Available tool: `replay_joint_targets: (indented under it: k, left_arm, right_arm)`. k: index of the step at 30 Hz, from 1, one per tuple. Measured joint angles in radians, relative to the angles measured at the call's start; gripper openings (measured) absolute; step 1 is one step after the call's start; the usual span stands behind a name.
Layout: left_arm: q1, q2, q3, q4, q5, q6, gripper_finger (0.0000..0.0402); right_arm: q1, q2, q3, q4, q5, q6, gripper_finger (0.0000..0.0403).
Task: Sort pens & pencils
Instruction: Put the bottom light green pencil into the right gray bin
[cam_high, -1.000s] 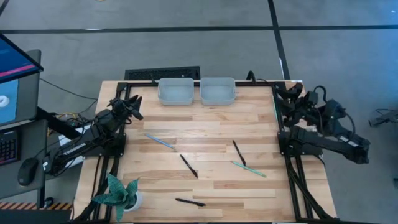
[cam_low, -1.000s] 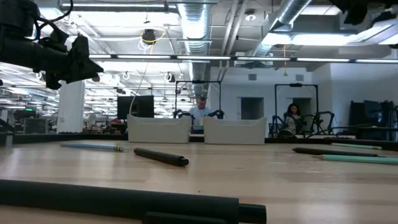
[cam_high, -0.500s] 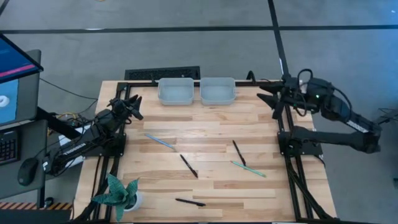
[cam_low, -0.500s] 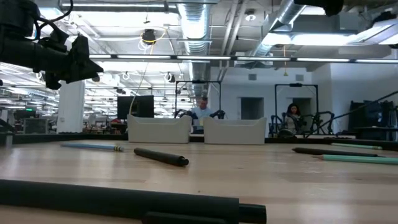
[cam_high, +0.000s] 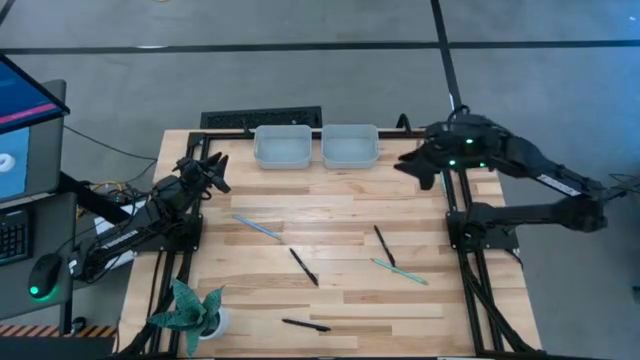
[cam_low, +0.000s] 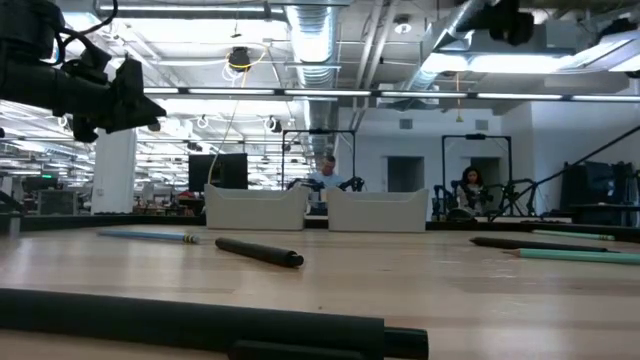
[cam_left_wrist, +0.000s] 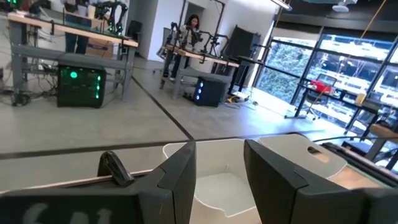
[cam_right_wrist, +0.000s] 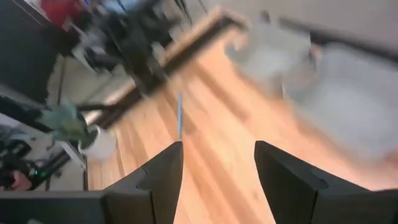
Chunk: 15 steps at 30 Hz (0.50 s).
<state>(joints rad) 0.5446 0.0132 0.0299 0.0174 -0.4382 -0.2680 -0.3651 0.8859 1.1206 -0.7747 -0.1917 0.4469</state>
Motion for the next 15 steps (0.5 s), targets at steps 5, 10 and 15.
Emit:
replay_joint_targets:
  k: [5, 10, 15]
  left_arm:
    - [0.000, 0.000, 0.000, 0.000, -0.013, 0.022, 0.0126]
    - [0.000, 0.000, 0.000, 0.000, -0.018, 0.023, 0.0126]
    - [0.000, 0.000, 0.000, 0.000, -0.019, 0.024, 0.0126]
  right_arm:
    - [0.023, 0.084, 0.001, -0.127, -0.003, 0.084, 0.0221]
    - [0.062, 0.163, 0.001, -0.191, -0.003, 0.115, 0.0221]
    - [0.106, 0.239, 0.001, -0.196, -0.003, 0.140, 0.0221]
